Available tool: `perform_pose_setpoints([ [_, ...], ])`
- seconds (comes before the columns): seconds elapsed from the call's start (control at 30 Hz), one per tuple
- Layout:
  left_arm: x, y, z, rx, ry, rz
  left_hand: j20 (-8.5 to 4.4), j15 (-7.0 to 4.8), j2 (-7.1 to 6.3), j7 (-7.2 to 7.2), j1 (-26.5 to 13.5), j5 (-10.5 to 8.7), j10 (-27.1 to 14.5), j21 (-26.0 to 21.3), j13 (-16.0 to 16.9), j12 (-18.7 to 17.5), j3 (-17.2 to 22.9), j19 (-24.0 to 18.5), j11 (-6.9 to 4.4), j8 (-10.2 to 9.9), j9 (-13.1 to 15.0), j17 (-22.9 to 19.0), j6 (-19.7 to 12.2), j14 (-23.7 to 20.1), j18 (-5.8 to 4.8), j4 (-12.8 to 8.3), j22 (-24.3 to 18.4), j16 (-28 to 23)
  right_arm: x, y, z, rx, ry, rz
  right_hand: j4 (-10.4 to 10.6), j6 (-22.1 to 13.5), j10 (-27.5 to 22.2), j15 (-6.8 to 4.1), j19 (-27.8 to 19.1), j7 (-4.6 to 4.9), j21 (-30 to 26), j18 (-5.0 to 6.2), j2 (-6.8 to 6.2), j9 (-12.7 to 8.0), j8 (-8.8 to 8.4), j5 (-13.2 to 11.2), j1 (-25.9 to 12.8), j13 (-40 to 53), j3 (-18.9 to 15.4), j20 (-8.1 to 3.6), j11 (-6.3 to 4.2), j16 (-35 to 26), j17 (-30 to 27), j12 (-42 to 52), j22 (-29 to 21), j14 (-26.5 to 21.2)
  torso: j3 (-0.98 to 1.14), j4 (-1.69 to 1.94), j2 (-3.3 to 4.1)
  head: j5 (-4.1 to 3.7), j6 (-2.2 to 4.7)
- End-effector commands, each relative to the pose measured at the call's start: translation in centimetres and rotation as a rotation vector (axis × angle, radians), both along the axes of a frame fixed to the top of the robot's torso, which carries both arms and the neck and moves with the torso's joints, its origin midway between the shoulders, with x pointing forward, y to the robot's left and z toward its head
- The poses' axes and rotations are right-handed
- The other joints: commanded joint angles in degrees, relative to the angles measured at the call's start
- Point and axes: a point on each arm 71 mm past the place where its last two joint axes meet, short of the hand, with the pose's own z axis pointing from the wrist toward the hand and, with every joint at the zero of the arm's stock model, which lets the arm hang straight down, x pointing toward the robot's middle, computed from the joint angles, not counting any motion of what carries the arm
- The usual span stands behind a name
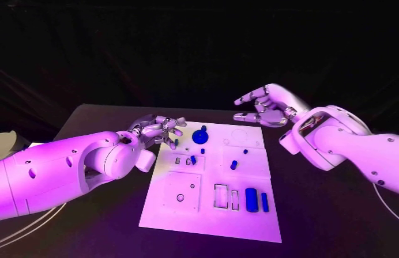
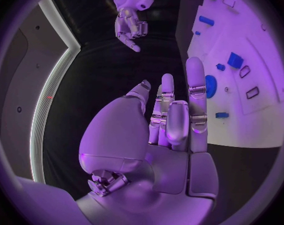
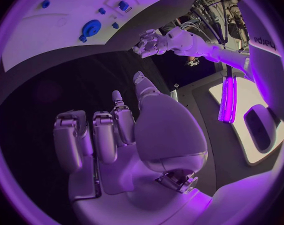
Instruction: Assemble the parts on the task board
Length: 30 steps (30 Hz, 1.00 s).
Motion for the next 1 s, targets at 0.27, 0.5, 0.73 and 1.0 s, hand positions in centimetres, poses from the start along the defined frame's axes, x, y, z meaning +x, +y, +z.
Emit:
perform_pose_setpoints([
  [0.27, 0.6, -0.1, 0.0, 0.725, 0.166, -0.27, -0.36, -0.46, -0.31, -1.35, -0.2, -1.6, -6.8, 26.4, 16.5, 18.7, -4.4, 0.6, -0.79, 8.4, 4.2, 18.0, -1.3, 4.8, -3.36, 5.3, 30.5, 14.6, 0.2, -5.2, 0.5, 0.13, 0.103, -0.115, 0.2, 0.4, -1.5, -0.02, 2.5, -0.17, -1.2, 0.63, 0.95, 0.0, 0.22, 0.7, 0.8, 5.2, -0.4, 0.21, -0.12, -1.1, 9.6, -2.5, 9.2, 4.6, 0.92, -0.28, -1.57, 1.03, -0.94],
  [0.5, 1.6, -1.6, 0.1, 0.874, 0.154, -0.264, -1.06, -1.68, 1.25, -2.91, -2.1, -1.66, -7.2, 41.6, 38.2, 42.0, -7.6, 5.6, -1.57, 18.9, 11.1, 21.6, -5.1, 5.8, -6.33, 5.9, 51.7, 17.2, 0.2, -6.4, 0.5, 0.125, 0.098, -0.149, 0.4, 0.3, -1.7, -0.11, 2.3, -0.19, -1.5, 0.72, 1.52, 0.0, 0.14, 3.0, 1.3, 4.7, -0.5, 0.08, -0.18, -1.4, 9.2, -3.0, 8.8, 4.5, 1.16, -0.41, -1.75, 1.25, -1.26],
  [0.73, 2.6, -3.4, 0.4, 0.942, 0.133, -0.276, -1.17, -1.84, 2.93, -3.08, -4.5, -1.63, -8.4, 43.9, 41.0, 45.4, -10.3, 6.7, -1.78, 23.9, 15.1, 21.6, -8.3, 5.8, -6.97, 5.9, 55.4, 17.2, 0.4, -6.5, 0.2, 0.119, 0.108, -0.161, 0.4, 0.3, -1.7, -0.11, 2.3, -0.19, -1.5, 0.72, 1.52, 0.0, 0.14, 3.0, 1.3, 4.7, -0.5, 0.08, -0.18, -1.4, 9.2, -3.0, 8.8, 4.5, 0.98, -0.22, -1.64, 1.23, -1.09],
  [1.0, 3.3, -5.1, 0.7, 1.047, 0.088, -0.329, -1.66, -2.29, 4.29, -3.85, -6.9, -2.32, -6.2, 46.2, 46.0, 50.3, -13.8, 7.8, -2.56, 28.7, 18.8, 21.6, -9.4, 5.8, -7.64, 5.9, 59.4, 17.2, 0.7, -6.2, -0.2, 0.111, 0.118, -0.165, 0.6, 0.3, -1.7, -0.13, 2.2, -0.19, -1.6, 0.76, 1.61, 0.0, 0.14, 3.0, 1.1, 4.6, -0.7, 0.07, -0.18, -1.6, 9.0, -3.2, 8.6, 4.5, 0.93, -0.3, -1.57, 1.53, -1.09],
])
